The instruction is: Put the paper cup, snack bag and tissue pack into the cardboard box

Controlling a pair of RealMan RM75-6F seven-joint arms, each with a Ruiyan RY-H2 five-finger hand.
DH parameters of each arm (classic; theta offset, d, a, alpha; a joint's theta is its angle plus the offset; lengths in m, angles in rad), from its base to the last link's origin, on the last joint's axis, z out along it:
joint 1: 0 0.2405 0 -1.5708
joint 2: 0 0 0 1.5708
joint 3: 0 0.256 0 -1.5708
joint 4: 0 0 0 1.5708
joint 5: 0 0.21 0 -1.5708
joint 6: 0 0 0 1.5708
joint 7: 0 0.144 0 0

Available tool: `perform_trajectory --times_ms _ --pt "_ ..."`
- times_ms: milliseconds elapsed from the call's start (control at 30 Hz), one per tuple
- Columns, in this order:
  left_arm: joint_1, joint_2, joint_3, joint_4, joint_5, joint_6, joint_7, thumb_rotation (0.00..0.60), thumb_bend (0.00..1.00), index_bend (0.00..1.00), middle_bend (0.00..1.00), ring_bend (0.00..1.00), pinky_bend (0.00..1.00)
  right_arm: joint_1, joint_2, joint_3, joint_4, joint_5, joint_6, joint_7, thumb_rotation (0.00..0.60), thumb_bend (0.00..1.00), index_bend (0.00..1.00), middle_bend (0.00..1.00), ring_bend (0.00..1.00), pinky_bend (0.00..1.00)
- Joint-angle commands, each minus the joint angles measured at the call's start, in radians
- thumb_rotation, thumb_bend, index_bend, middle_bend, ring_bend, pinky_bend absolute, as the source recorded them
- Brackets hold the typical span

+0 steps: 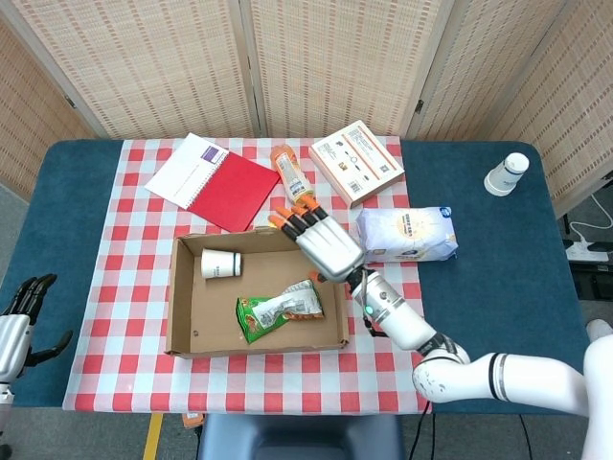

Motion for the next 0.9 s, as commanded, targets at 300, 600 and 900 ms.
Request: perform_trajectory --times_ms 300,600,900 --pt "0.001 -0.001 0.001 -0.004 0.001 0.002 0.009 0.6 0.3 0.06 0.04 0.0 0.28 -0.104 0.248 -0.113 -0.023 0.228 0.039 -0.057 0.6 0.0 0.0 0.0 0.0 0.0" --pt "-0.001 -0.007 0.001 0.0 -0.001 -0.002 0.02 0.6 0.3 0.06 0.04 0.0 0.28 -0.149 0.196 -0.147 0.16 0.128 -0.034 0.128 0.6 0.0 0.0 0.0 0.0 0.0" --pt "-0.003 -0.011 -0.001 0.006 -0.009 -0.008 0.02 0.6 0.3 0.06 0.04 0.0 0.28 -0.136 0.106 -0.15 0.324 0.101 -0.114 0.221 0.6 0.0 0.0 0.0 0.0 0.0"
